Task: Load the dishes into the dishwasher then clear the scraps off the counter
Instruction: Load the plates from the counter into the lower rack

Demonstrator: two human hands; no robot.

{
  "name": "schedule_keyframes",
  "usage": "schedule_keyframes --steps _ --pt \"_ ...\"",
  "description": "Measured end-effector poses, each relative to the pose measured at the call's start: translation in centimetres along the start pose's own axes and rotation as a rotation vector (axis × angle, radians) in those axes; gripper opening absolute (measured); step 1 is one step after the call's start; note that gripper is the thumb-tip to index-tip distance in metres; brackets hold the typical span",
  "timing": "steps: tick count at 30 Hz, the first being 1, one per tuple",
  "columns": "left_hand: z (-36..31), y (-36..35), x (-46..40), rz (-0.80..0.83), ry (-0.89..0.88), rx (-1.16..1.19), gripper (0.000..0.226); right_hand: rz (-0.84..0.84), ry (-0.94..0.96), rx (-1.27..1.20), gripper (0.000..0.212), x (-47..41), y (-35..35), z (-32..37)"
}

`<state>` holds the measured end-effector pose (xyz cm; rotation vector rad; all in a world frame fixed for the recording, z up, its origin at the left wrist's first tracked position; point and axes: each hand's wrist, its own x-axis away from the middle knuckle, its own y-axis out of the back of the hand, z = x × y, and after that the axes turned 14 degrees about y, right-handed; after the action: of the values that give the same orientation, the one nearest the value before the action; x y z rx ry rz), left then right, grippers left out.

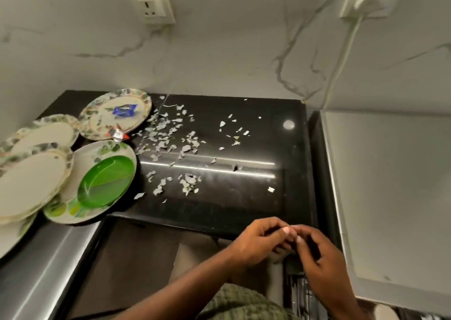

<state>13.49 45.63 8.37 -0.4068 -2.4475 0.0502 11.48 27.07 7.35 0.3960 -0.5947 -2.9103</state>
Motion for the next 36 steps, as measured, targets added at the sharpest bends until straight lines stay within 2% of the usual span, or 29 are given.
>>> schedule_keyframes --steps 3,9,13,19,24,32,36 --pt "1.1 2.7 1.0 -0.061 -0.01 0.098 0.017 0.049 0.022 -0.039 0.032 -1.2 -2.6 0.9" --pt "2.6 6.9 2.1 -0.121 0.0 0.105 0.024 0.137 -0.011 -0.044 0.033 -2.0 -6.9 1.2" --pt "3.3 8.7 1.9 -0.093 0.034 0.053 0.022 0.126 -0.066 -0.006 0.033 -1.5 -8.8 1.6" --pt "4.1 9.1 0.6 0.065 0.08 -0.096 0.018 0.028 -0.181 -0.006 0.032 1.2 -9.2 1.9" --pt "4.9 6.4 1.0 0.141 0.076 -0.173 0.017 -0.048 -0.211 -0.032 0.029 4.2 -7.7 2.4" --pt "7.2 -1.1 2.9 0.082 0.033 -0.21 0.017 -0.091 -0.125 0.011 0.024 9.5 -2.3 1.9" --pt "9.7 -6.9 5.1 0.073 0.072 -0.216 0.016 -0.105 -0.162 -0.012 0.024 15.0 1.1 0.8"
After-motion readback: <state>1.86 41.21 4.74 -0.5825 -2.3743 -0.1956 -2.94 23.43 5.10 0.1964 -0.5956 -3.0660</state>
